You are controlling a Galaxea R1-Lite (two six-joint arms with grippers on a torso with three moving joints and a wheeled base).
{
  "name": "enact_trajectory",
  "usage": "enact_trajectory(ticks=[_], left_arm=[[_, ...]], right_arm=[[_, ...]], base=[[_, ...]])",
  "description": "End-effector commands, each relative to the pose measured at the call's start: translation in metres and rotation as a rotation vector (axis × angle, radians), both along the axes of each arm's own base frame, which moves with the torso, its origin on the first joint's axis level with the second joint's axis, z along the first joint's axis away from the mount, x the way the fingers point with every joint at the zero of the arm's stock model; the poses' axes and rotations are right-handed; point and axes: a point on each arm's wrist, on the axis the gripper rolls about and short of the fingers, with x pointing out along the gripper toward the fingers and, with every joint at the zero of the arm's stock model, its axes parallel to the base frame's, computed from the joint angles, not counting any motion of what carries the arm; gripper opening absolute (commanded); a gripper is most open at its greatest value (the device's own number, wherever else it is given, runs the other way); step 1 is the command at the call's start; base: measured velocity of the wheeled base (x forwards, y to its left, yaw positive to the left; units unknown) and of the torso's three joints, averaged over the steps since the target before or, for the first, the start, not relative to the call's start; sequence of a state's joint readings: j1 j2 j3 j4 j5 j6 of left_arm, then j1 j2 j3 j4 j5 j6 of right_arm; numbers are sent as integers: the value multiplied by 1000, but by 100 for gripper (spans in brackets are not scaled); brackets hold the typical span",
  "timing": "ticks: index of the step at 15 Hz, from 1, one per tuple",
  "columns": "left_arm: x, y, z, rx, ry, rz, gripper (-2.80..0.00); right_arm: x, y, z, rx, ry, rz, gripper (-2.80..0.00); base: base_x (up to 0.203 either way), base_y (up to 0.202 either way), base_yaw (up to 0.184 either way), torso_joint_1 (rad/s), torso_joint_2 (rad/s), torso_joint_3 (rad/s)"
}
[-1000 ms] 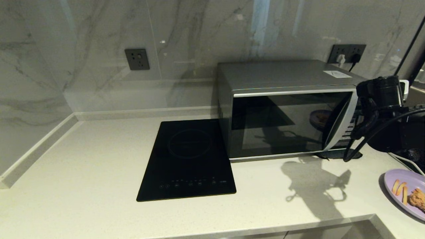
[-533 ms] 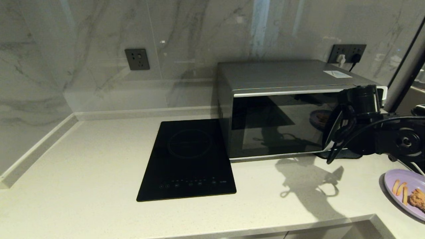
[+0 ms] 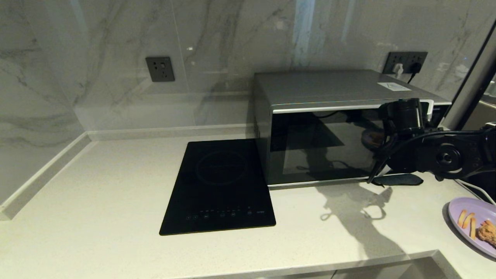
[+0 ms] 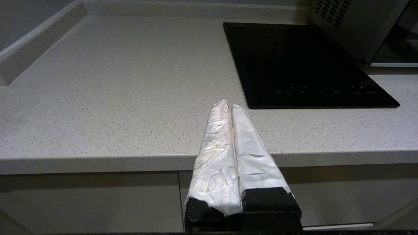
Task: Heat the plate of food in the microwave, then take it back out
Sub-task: Open the microwave oven
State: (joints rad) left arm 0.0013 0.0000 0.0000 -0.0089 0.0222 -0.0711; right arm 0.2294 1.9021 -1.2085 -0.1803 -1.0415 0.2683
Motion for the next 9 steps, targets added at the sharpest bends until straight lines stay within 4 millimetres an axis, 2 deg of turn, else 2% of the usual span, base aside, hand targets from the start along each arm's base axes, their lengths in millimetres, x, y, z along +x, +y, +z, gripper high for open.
enact_trajectory(ticks=[1,3,9], left_arm=[[0,0,0,-1,1,1,-280],[0,0,0,-1,1,1,-280],[0,0,0,-1,1,1,-280]], right_arm=[[11,2,-7,-4,8,-7,0],[18,0,-8,-4,5,-14,0],[34,-22,-13,0,13,-56,0]], base=[[0,0,0,0,0,0],[0,0,0,0,0,0],[0,0,0,0,0,0]])
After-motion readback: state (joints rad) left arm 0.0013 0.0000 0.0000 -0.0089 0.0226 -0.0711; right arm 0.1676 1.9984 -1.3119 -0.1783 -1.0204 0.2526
